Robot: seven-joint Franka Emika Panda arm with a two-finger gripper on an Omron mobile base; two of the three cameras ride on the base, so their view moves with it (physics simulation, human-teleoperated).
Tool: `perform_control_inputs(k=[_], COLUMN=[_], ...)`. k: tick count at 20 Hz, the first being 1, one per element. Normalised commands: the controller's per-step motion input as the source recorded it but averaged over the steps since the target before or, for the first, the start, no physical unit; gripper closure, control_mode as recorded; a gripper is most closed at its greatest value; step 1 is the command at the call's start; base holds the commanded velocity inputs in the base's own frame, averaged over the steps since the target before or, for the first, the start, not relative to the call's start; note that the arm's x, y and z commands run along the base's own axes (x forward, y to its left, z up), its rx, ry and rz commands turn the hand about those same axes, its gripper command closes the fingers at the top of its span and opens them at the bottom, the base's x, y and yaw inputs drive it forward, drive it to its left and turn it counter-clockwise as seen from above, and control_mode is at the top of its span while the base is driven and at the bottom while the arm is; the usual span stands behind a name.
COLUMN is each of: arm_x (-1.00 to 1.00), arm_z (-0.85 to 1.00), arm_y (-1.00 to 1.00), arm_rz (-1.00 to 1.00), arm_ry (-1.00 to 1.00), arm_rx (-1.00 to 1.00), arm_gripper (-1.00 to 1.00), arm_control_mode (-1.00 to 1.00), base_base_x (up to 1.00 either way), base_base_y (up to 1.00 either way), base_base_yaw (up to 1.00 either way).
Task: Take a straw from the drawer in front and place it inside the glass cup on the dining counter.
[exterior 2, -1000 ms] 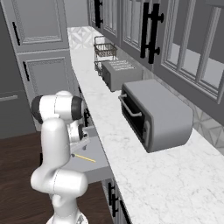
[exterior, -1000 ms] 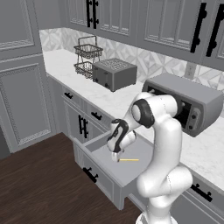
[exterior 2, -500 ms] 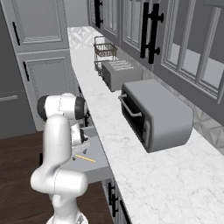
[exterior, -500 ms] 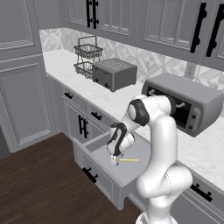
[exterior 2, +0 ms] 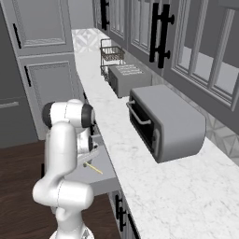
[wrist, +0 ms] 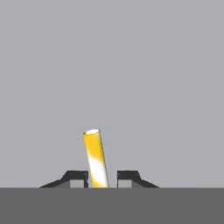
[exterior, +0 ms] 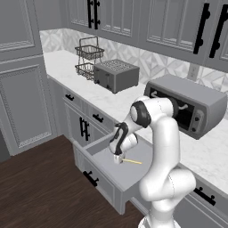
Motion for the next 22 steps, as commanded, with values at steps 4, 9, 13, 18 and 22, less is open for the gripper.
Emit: perform_control_inputs(k=[4,9,13,18,22], arm_x=[-0.07,-0.21,-0.55,-0.34,-0.21], arm_z=[-0.26,-0.01,0.88,1.00,1.00], arm_y=[0.00,0.14,0.28,0.31,0.24], arm_rz=[0.00,0.00,-0.02,-0.03,-0.05], arm_ry=[0.00,-0.02,-0.15,-0.11,-0.04], arm_rx=[0.03,0.00,0.00,0.03,0.02], arm_gripper=[1.00,1.00,1.00,1.00,1.00], arm_control_mode=[-1.00,-1.00,-1.00,-1.00,-1.00], base_base_x=[0.00,0.00,0.00,0.00,0.00], base_base_y=[0.00,0.00,0.00,0.00,0.00], base_base_yaw=[0.00,0.00,0.00,0.00,0.00])
